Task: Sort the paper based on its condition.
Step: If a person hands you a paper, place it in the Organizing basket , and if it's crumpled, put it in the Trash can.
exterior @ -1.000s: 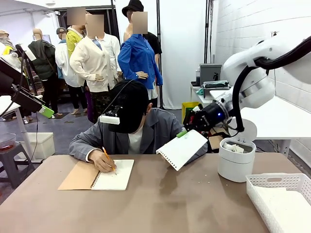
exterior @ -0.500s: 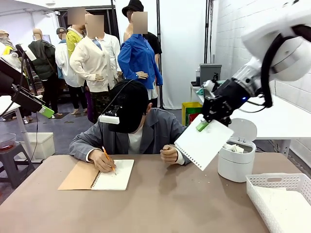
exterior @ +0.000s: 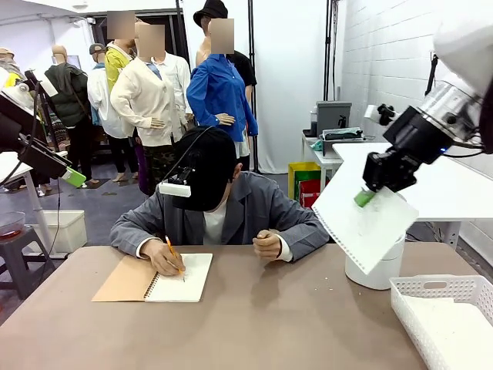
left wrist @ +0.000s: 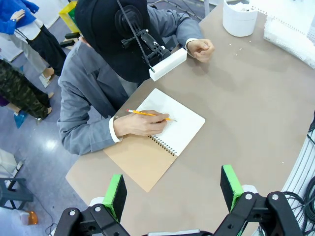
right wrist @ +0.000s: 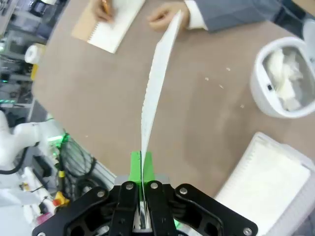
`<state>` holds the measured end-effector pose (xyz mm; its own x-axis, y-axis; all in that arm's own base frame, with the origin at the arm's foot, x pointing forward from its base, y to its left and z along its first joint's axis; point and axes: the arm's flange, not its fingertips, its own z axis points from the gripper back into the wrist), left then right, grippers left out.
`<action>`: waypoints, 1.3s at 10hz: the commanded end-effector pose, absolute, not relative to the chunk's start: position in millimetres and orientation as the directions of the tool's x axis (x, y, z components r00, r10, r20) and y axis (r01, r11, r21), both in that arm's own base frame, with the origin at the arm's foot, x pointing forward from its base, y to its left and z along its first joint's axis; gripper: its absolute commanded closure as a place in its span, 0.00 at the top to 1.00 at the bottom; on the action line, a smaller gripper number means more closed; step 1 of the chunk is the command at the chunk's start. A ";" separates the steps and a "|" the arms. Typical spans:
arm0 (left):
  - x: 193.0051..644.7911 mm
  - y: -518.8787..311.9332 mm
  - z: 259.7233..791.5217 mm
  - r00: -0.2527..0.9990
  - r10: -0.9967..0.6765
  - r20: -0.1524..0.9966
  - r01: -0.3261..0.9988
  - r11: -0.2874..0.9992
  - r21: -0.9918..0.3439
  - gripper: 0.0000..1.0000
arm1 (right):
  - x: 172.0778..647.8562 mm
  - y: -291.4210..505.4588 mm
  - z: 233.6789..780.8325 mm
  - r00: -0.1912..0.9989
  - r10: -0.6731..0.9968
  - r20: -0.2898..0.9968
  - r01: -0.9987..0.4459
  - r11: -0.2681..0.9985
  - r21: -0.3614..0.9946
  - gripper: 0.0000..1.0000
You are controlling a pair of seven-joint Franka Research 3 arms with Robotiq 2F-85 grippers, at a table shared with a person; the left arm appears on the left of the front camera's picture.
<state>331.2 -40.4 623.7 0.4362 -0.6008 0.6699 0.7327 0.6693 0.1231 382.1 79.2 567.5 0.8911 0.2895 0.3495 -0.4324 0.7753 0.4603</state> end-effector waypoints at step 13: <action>332.2 -38.9 624.1 0.435 -0.597 0.674 0.730 0.672 0.124 1.00 | 353.1 -5.8 494.2 0.949 0.208 0.236 -0.293 0.857 0.425 0.00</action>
